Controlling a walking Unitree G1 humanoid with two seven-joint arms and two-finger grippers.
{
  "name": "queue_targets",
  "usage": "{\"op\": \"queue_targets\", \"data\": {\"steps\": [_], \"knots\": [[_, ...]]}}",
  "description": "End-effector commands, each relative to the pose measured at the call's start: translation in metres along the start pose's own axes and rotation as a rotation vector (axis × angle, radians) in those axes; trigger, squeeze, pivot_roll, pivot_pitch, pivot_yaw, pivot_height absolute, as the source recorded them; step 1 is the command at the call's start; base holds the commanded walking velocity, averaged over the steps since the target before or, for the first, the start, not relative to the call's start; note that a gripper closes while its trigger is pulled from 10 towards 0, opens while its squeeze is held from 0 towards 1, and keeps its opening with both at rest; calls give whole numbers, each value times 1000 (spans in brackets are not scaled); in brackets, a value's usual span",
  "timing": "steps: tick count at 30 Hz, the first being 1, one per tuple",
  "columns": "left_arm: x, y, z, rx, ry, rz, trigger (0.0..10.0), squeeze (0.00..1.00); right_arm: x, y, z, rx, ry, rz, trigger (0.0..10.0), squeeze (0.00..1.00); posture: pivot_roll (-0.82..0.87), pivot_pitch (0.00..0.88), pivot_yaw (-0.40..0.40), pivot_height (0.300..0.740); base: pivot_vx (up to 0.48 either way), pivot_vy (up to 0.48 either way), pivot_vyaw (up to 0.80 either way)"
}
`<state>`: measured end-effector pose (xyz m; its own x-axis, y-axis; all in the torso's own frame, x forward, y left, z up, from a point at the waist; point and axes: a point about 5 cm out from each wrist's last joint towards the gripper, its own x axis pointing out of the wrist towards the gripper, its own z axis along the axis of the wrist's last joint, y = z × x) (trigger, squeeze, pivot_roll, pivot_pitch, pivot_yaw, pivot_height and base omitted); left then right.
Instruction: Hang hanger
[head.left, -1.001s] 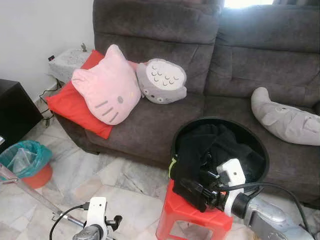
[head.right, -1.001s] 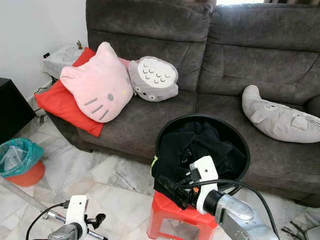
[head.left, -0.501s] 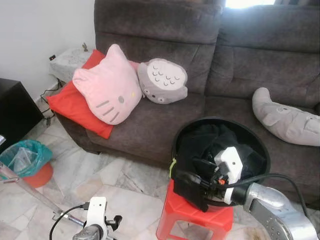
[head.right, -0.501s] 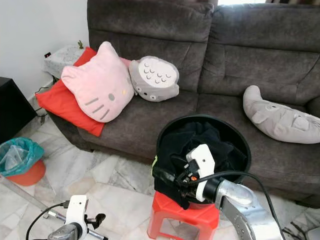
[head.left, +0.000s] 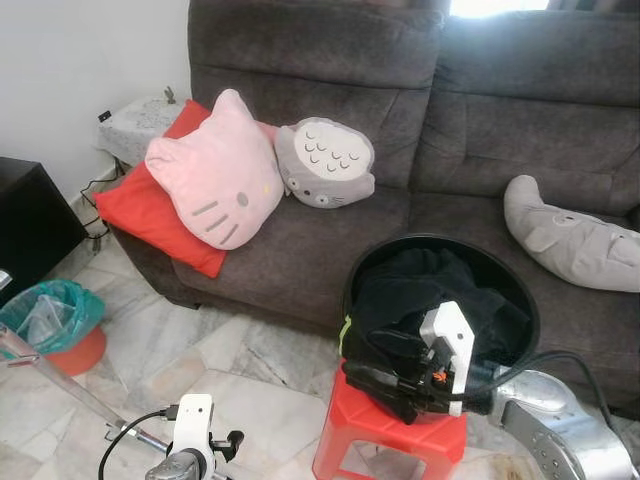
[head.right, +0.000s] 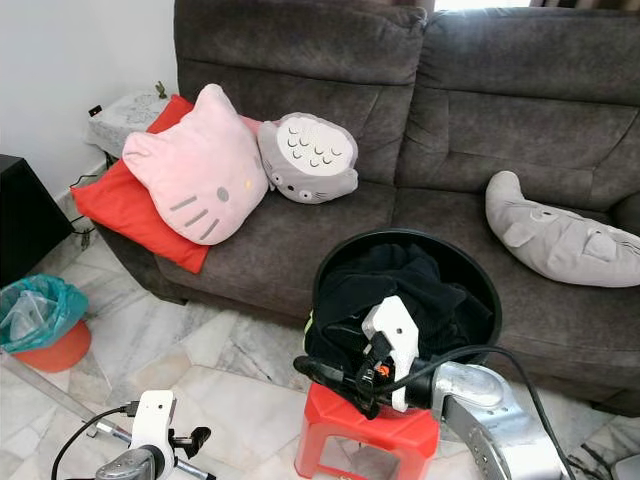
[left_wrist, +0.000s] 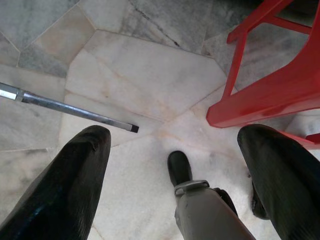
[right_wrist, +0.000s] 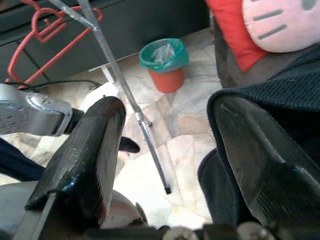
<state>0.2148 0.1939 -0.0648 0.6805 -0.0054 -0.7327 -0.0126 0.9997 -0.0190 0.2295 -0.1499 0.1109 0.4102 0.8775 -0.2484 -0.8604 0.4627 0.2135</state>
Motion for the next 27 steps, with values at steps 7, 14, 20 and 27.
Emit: {"op": "queue_targets", "data": {"steps": [7, 14, 20, 27], "knots": [[-1, 3, -5, -5, 28, 15, 10000, 0, 1, 1, 0, -42, 41, 83, 10000, 0, -148, 1, 36, 740, 0, 0, 0], [-1, 3, -5, -5, 27, 16, 10000, 0, 0, 1, 1, -70, 57, 122, 10000, 0, -145, 0, 36, 740, 0, 0, 0], [-3, 7, -9, -6, 33, 22, 10000, 0, 2, -15, 14, -123, -3, 35, 10000, 0, -145, 1, 38, 740, 0, 0, 0], [-3, 6, -11, -5, 39, 21, 10000, 0, 10, -19, 30, -188, -72, 46, 10000, 0, -147, 0, 39, 740, 0, 0, 0]]}}
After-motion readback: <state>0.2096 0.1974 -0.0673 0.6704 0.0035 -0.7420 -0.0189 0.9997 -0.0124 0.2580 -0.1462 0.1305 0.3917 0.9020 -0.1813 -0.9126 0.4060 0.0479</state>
